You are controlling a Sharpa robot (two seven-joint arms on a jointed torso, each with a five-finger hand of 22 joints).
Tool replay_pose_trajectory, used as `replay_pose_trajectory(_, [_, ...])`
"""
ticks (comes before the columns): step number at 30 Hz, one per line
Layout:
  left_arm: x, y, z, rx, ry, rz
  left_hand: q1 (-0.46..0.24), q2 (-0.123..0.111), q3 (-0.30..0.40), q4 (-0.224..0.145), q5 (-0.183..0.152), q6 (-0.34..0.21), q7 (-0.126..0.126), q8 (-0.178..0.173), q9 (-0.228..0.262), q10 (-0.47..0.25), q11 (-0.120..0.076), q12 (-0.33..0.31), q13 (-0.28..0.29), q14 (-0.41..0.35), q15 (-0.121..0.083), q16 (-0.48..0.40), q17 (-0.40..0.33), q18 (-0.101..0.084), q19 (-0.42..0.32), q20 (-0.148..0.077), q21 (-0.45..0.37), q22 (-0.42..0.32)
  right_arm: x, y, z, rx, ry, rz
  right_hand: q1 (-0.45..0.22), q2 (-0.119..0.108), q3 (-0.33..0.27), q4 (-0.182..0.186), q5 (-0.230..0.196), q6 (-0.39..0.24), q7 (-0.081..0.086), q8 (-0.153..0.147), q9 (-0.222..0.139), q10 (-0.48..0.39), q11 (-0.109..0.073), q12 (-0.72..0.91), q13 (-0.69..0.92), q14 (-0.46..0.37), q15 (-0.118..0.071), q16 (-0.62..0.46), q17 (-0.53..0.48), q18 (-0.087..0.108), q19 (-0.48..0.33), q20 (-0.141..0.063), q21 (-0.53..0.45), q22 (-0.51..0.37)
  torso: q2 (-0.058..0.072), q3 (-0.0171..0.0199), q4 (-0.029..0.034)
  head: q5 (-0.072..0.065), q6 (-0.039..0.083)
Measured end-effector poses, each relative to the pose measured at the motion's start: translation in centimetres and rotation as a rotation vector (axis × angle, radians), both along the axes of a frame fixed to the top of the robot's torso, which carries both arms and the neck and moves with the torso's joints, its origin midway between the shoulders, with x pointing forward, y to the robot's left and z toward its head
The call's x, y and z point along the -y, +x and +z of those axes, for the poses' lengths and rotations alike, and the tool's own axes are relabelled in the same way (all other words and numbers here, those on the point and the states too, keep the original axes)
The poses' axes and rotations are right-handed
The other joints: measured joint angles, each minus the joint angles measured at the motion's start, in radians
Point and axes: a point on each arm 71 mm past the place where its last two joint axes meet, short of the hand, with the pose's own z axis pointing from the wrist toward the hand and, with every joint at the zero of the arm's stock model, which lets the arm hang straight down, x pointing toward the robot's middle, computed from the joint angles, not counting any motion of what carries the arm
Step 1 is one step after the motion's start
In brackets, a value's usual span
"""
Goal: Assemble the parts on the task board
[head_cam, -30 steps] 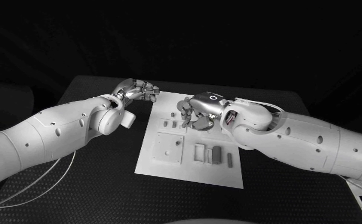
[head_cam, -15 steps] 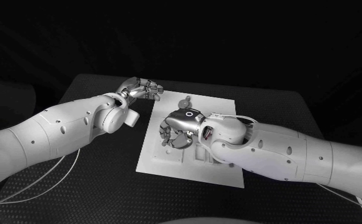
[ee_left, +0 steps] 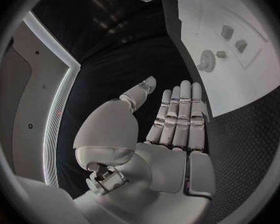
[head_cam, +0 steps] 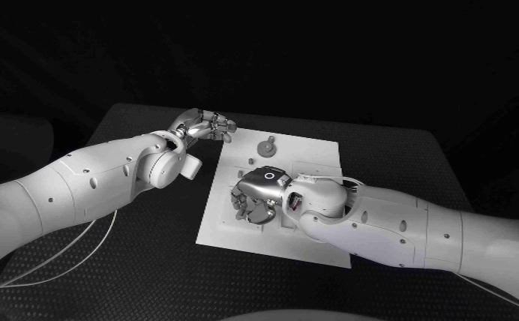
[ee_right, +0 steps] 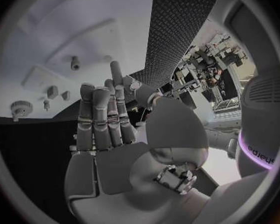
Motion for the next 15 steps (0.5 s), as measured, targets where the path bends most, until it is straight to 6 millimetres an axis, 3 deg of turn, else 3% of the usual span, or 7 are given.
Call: replay_pose_trajectory(15, [0.01,0.0,-0.01,-0.001,0.0,-0.001,0.0,0.0,0.0,0.0,0.0,0.0,0.0,0.0,0.0,0.0,0.0,0.0,-0.001,0.0,0.0,0.0,0.002,0.0,0.0,0.0,0.0,0.0,0.29,0.25,-0.48,0.023,-0.026,-0.001,0.0,0.0,-0.001,0.001,-0.001,0.0,0.0,0.0,0.002,0.004,0.002,0.0,0.0,0.0,0.0,0.0,0.0,0.0,0.0,0.0,0.0,0.0,0.0,0.0006,-0.0007,-0.003,0.0])
